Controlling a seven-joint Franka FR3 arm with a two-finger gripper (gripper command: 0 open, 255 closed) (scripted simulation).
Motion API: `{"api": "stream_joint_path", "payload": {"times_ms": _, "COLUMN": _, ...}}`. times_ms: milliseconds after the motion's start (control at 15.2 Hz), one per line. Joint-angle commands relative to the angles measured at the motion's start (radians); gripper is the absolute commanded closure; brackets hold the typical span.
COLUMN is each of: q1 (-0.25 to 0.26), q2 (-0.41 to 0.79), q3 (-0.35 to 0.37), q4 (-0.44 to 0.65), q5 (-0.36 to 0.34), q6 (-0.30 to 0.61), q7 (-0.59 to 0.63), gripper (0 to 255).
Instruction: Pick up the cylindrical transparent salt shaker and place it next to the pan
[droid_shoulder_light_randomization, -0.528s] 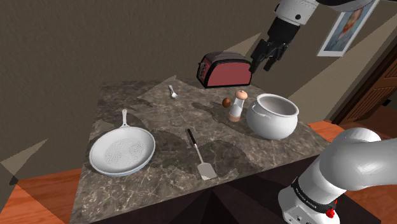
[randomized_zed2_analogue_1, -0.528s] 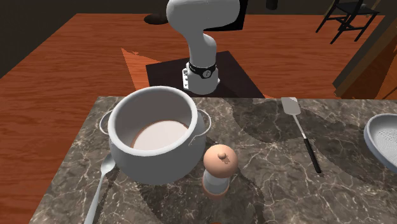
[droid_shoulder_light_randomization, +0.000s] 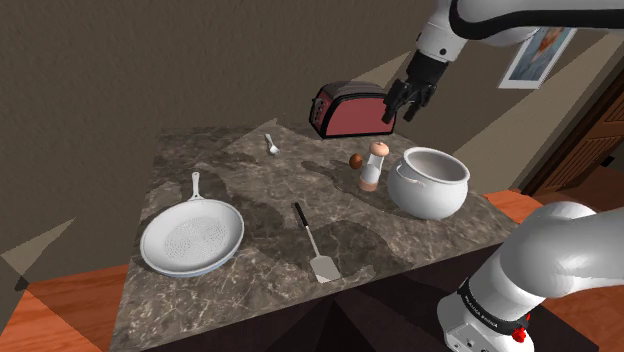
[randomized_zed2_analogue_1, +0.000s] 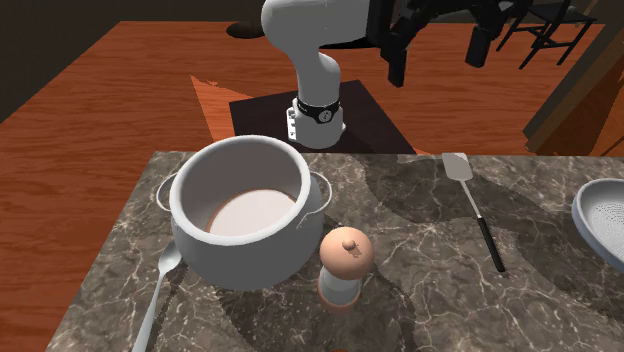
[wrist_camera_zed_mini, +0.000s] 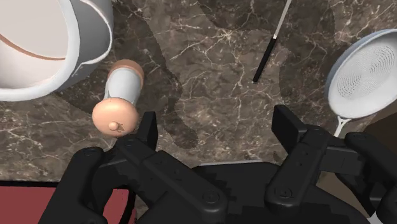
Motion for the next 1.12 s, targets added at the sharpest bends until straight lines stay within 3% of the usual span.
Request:
{"api": "stream_joint_path", "payload": {"times_ms": 0, "q1": -0.012, "q2": 0.057, "q3": -0.025, "q4": 0.010, "q5": -0.006, "q6": 0.039, "q7": -0.024, "gripper": 0}}
{"api": "stream_joint_path", "payload": {"times_ms": 1056, "q1": -0.070, "q2": 0.523, "q3": -0.185, "q4": 0.125, "q5": 0.045, "q6": 0.319, "q7": -0.208, "gripper": 0}}
